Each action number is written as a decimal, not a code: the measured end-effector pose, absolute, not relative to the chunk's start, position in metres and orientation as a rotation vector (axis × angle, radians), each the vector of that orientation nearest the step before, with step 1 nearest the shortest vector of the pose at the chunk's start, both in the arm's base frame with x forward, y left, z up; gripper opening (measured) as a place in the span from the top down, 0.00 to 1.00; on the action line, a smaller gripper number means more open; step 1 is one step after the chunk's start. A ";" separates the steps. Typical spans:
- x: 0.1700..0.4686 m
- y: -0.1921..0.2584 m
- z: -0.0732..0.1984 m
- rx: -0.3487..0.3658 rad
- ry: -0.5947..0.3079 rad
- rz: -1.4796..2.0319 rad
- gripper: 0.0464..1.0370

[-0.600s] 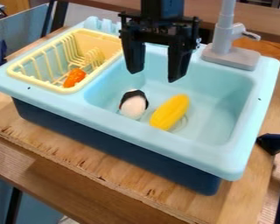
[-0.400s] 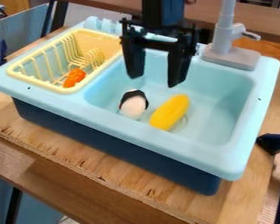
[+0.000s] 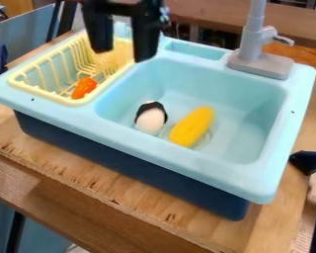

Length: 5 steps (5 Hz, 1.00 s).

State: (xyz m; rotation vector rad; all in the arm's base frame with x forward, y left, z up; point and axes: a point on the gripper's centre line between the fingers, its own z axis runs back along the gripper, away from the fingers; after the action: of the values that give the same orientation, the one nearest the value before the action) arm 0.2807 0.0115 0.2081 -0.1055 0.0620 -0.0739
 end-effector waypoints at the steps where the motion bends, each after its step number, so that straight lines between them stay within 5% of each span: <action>1: 0.263 0.049 0.207 -0.066 0.069 -0.056 0.04; 3: 0.258 0.089 0.194 -0.005 0.032 0.067 0.04; 5: 0.283 0.141 0.182 0.023 -0.020 0.230 0.04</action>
State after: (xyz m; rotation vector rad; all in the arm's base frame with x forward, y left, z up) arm 0.2826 0.1412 0.1824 0.0232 -0.0195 0.2304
